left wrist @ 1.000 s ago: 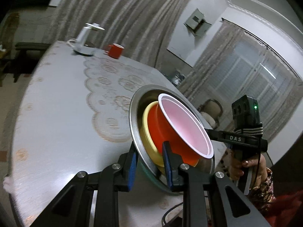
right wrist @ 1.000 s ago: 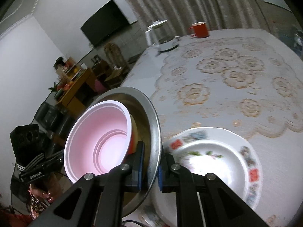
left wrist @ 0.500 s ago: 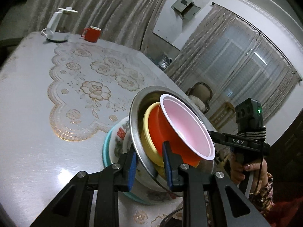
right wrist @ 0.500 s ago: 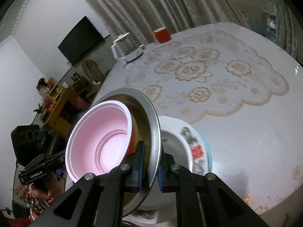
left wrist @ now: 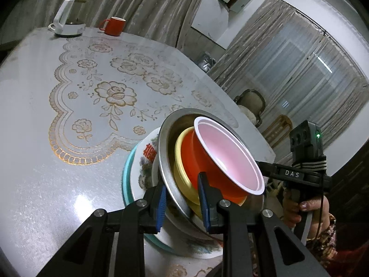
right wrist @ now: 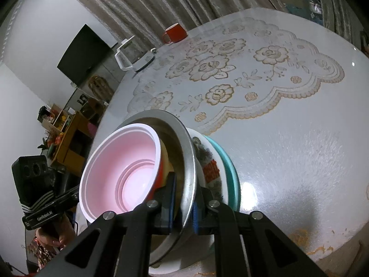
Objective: Organize plates and bowls
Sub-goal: 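Lower the steel bowl onto the rose-pattern plate stack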
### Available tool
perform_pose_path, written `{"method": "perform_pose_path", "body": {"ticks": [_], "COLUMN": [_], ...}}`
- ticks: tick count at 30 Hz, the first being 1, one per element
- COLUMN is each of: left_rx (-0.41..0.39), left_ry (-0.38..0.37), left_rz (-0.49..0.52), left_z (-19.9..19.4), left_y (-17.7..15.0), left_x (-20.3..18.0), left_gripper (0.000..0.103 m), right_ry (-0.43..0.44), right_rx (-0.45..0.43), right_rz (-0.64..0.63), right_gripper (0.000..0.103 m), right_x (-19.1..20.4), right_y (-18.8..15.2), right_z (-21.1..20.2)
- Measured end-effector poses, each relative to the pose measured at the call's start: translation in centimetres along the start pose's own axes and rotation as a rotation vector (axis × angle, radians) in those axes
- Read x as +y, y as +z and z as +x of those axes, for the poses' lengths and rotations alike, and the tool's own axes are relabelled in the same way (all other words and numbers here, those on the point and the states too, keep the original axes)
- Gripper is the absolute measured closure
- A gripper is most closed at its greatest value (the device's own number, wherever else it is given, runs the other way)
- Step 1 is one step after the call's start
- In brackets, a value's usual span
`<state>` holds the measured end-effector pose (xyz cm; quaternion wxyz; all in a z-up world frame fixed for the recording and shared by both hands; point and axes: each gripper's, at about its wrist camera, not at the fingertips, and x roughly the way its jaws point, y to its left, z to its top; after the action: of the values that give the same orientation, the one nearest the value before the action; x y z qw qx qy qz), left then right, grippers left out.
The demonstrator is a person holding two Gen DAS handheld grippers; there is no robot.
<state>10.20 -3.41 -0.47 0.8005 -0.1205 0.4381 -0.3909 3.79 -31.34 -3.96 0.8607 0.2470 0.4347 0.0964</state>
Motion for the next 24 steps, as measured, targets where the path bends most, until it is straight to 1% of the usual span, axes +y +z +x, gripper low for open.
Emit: {"method": "perform_pose_path", "body": {"ticks": [9,18,24], "left_rx": [0.017,0.011,0.006], "left_ry": [0.022,0.014,0.039], "left_rz": [-0.012,-0.024,-0.011], "left_z": [0.88,0.74,0.57], "left_y": [-0.37,-0.64,-0.74], "left_x": [0.59,0.56,0.20], "left_gripper": [0.079,0.079,0.079], "right_ry": [0.004,-0.002,0.001], "right_rx": [0.001,-0.005,-0.005], "right_rz": [0.019,0.019,0.022], "right_gripper": [0.091,0.091,0.091], "right_x": [-0.43,-0.41,-0.34], "right_y": [0.05,-0.03,-0.07], "right_z": [0.69,0.52,0.50]}}
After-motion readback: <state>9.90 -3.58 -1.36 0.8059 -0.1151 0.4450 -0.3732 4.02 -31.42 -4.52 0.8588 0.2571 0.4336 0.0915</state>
